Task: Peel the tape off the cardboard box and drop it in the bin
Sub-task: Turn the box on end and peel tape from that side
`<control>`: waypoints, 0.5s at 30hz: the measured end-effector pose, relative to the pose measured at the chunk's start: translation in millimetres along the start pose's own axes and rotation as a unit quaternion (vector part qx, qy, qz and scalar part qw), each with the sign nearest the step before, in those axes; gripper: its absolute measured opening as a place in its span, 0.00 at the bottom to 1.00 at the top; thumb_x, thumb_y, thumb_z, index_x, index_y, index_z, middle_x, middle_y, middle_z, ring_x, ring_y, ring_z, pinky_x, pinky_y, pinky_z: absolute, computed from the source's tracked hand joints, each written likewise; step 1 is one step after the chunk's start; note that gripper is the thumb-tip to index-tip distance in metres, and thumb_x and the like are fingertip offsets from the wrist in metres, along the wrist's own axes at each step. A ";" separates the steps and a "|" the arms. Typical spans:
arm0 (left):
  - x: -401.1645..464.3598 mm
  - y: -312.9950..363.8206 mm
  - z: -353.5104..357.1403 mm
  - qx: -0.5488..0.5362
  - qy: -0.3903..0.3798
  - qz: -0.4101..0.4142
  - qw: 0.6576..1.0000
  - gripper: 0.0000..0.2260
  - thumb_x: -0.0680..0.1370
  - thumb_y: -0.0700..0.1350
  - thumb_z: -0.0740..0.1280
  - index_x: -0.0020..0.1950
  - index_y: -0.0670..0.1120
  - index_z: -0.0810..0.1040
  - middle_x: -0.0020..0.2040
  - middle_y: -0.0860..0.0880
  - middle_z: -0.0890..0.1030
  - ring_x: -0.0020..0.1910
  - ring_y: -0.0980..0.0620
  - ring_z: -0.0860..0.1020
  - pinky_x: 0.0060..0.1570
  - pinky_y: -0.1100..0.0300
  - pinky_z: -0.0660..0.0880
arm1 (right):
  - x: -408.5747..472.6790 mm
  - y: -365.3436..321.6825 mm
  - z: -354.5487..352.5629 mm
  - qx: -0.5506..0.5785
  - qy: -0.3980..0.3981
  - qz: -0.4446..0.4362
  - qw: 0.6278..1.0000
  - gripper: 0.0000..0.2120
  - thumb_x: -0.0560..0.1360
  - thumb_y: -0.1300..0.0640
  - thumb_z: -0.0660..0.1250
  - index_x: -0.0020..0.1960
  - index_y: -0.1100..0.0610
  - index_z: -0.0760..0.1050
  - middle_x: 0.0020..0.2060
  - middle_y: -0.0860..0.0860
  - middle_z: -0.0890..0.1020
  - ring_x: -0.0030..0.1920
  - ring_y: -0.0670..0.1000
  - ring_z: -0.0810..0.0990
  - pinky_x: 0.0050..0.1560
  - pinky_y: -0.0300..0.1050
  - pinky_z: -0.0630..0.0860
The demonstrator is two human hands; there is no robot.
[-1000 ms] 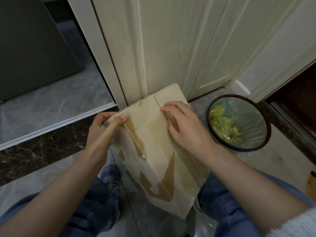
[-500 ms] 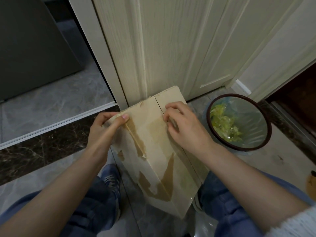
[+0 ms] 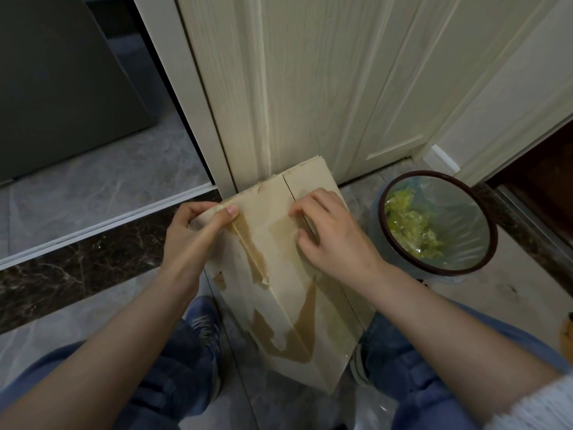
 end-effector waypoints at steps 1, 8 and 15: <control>1.2 -2.1 -0.9 0.004 0.002 -0.001 1.000 0.18 0.67 0.58 0.78 0.52 0.53 0.80 0.53 0.56 0.78 0.54 0.57 0.75 0.64 0.43 0.74 | 0.4 0.2 0.8 0.001 -0.002 0.000 1.000 0.11 0.72 0.64 0.67 0.54 0.57 0.76 0.51 0.50 0.74 0.52 0.51 0.73 0.53 0.46 0.74; -2.3 -5.1 2.3 0.027 -0.003 0.012 1.000 0.23 0.67 0.55 0.76 0.58 0.48 0.81 0.54 0.56 0.78 0.53 0.60 0.74 0.47 0.59 0.71 | -1.2 2.9 6.9 -0.013 -0.022 0.000 1.000 0.08 0.72 0.63 0.68 0.50 0.56 0.74 0.50 0.49 0.72 0.52 0.50 0.73 0.50 0.47 0.75; -1.4 -3.5 2.7 0.041 -0.006 0.019 0.999 0.24 0.65 0.56 0.81 0.56 0.49 0.81 0.56 0.54 0.80 0.51 0.62 0.76 0.43 0.65 0.70 | -8.6 -16.5 2.3 0.045 -0.013 -0.017 0.999 0.11 0.73 0.60 0.70 0.55 0.56 0.76 0.52 0.48 0.73 0.53 0.49 0.73 0.54 0.41 0.73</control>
Point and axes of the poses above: each hand's wrist, its own x-axis towards the middle knuckle, its own z-axis out of the palm, y = z × x, the point moved 6 cm from there along x, towards the middle knuckle
